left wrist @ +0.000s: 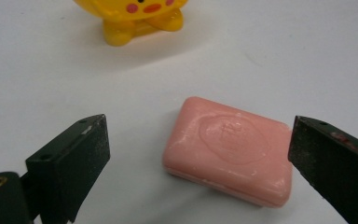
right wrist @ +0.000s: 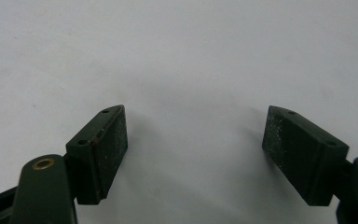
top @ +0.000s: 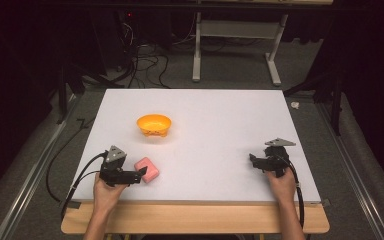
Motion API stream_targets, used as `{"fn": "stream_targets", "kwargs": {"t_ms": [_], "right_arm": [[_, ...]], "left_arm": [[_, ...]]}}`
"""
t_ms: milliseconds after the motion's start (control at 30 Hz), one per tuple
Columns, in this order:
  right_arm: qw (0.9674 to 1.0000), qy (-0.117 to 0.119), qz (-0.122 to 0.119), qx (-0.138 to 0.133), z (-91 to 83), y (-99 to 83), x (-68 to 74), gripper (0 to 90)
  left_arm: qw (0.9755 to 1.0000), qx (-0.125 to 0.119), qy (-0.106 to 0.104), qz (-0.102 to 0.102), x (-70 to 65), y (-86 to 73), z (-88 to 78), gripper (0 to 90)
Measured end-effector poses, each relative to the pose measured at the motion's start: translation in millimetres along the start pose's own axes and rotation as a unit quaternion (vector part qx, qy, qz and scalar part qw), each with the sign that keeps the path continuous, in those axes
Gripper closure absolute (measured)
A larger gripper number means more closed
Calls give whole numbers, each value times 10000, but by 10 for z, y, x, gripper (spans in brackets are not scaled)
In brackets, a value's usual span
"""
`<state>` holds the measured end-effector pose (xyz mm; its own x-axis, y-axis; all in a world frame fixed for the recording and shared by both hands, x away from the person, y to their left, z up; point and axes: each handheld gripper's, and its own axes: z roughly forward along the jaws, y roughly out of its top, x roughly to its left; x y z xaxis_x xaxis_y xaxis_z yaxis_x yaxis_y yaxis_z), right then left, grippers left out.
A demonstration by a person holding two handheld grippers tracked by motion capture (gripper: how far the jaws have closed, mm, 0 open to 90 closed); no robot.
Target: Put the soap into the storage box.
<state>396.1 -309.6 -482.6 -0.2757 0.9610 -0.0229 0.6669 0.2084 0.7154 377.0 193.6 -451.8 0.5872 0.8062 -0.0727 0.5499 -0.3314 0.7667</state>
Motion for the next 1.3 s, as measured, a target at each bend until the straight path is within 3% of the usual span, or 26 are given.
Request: {"fn": "stream_targets", "kwargs": {"t_ms": [767,1300], "right_arm": [[10000,-2,-11,3,-1,-1,0,227],[10000,-2,-14,12,-2,0,0,227]], "left_arm": [[9976,537,-200,394,-104,-44,311,5],[9962,678,-194,519,-147,-89,402,85]]}}
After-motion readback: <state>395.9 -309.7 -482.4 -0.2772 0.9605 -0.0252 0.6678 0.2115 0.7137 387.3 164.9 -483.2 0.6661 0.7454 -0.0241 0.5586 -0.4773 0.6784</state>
